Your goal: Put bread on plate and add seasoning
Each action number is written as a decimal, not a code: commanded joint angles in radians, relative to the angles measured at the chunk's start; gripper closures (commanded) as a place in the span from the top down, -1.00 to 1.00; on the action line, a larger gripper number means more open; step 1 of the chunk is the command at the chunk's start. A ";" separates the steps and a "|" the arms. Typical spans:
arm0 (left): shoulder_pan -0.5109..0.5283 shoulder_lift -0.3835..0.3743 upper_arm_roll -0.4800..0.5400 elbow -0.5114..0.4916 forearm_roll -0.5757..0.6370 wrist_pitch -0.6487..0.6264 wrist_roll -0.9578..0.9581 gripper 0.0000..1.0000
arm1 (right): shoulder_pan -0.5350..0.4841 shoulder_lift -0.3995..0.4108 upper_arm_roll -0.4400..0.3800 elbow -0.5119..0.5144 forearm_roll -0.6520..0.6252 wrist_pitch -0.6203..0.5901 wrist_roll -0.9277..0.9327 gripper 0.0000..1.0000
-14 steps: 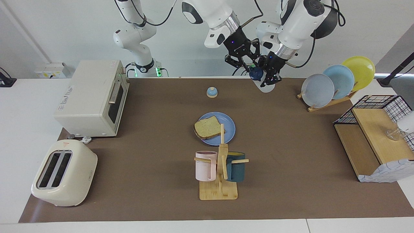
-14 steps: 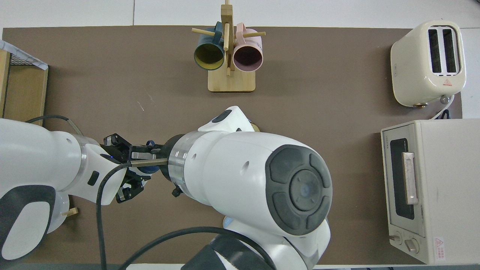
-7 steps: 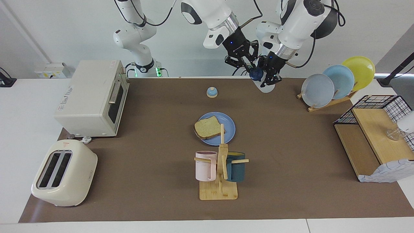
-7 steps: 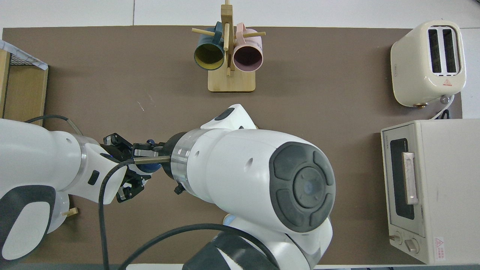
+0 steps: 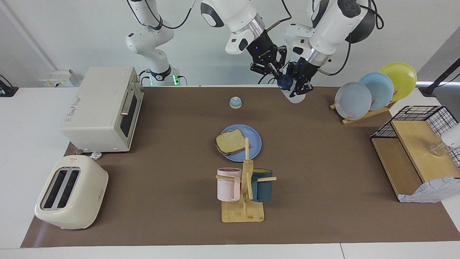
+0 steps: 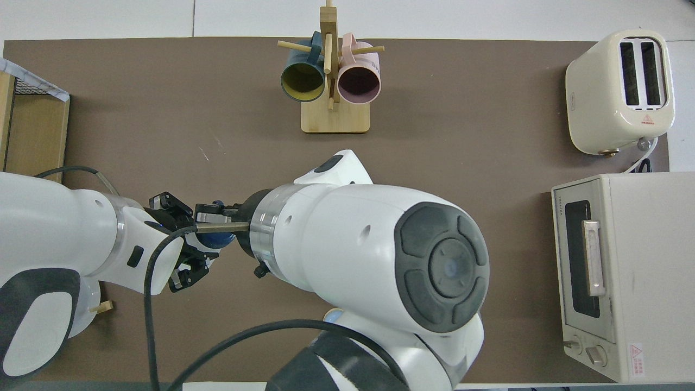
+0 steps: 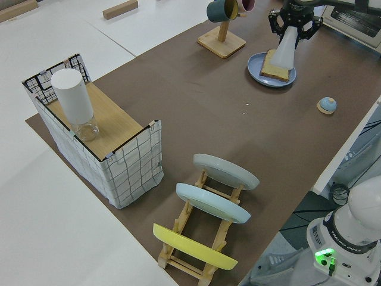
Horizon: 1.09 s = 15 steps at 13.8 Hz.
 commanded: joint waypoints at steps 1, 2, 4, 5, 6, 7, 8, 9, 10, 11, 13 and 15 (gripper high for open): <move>-0.004 -0.031 -0.002 -0.028 0.011 0.014 -0.014 -1.00 | -0.051 -0.005 0.006 0.002 0.077 0.022 0.024 -1.00; -0.004 -0.031 -0.002 -0.028 0.012 0.014 -0.014 -1.00 | -0.063 -0.008 0.004 0.002 0.121 0.027 0.025 -1.00; -0.004 -0.031 -0.002 -0.028 0.012 0.014 -0.014 -1.00 | -0.089 -0.011 0.004 0.002 0.159 0.042 0.045 -1.00; -0.004 -0.031 -0.002 -0.028 0.012 0.013 -0.014 -1.00 | -0.096 -0.011 0.004 0.002 0.159 0.042 0.054 -1.00; -0.004 -0.031 -0.002 -0.028 0.012 0.013 -0.015 -1.00 | -0.102 -0.013 0.003 -0.002 0.159 0.041 0.057 -1.00; -0.004 -0.031 -0.002 -0.028 0.012 0.013 -0.020 -1.00 | -0.114 -0.015 0.004 -0.007 0.159 0.039 0.059 -1.00; -0.004 -0.031 -0.002 -0.028 0.012 0.013 -0.027 -1.00 | -0.122 -0.016 0.004 -0.008 0.165 0.036 0.059 -1.00; -0.004 -0.031 -0.002 -0.028 0.012 0.011 -0.028 -1.00 | -0.128 -0.016 0.003 -0.010 0.174 0.036 0.057 -1.00; -0.004 -0.031 -0.002 -0.028 0.012 0.011 -0.028 -1.00 | -0.129 -0.019 0.001 -0.016 0.174 0.034 0.048 -1.00; -0.004 -0.031 -0.002 -0.028 0.012 0.011 -0.028 -1.00 | -0.131 -0.025 0.000 -0.031 0.169 0.036 0.038 -0.90; -0.004 -0.031 -0.002 -0.028 0.012 0.011 -0.028 -1.00 | -0.131 -0.044 0.000 -0.068 0.159 0.028 0.019 0.99; -0.004 -0.031 -0.002 -0.027 0.012 0.013 -0.028 -1.00 | -0.134 -0.053 -0.003 -0.087 0.156 0.012 0.028 1.00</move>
